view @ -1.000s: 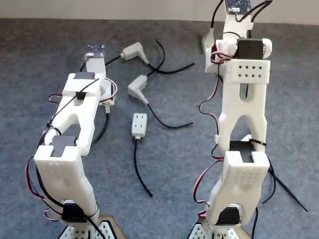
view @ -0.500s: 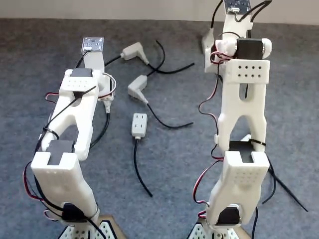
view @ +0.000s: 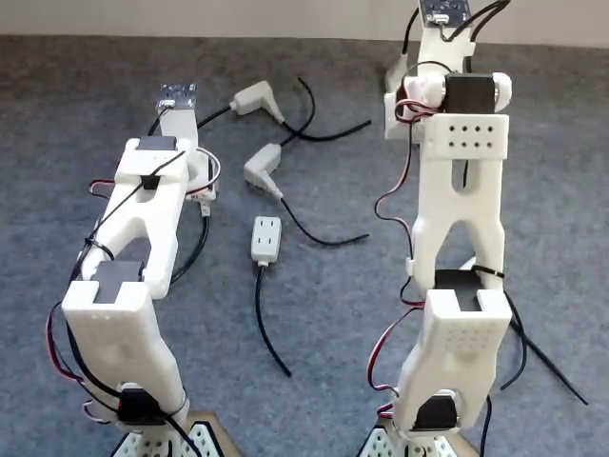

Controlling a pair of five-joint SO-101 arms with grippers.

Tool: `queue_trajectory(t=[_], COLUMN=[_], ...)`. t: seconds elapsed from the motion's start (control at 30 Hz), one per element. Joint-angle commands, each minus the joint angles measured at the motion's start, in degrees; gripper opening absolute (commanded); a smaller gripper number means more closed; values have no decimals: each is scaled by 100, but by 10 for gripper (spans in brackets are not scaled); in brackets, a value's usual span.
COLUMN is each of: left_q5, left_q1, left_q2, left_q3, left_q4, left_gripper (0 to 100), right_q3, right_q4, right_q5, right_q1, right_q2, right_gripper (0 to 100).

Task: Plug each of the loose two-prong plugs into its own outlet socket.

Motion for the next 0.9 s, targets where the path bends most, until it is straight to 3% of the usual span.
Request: queue_trajectory(t=[0.0,0.5,0.87], left_q5=[-26,0,9], left_q1=[-110,154,330], left_q2=[-31,558,1727], left_q3=[-198,-690,-2527], left_q4=[-105,-281,1178], left_gripper=[148,148,133], right_q3=[-84,-84,-84], right_q4=[-75,-75,-75], right_q5=[44,44,44], right_q1=[-48,-31,-31], right_q2=[-171,-171,-171], right_gripper=[253,253,253])
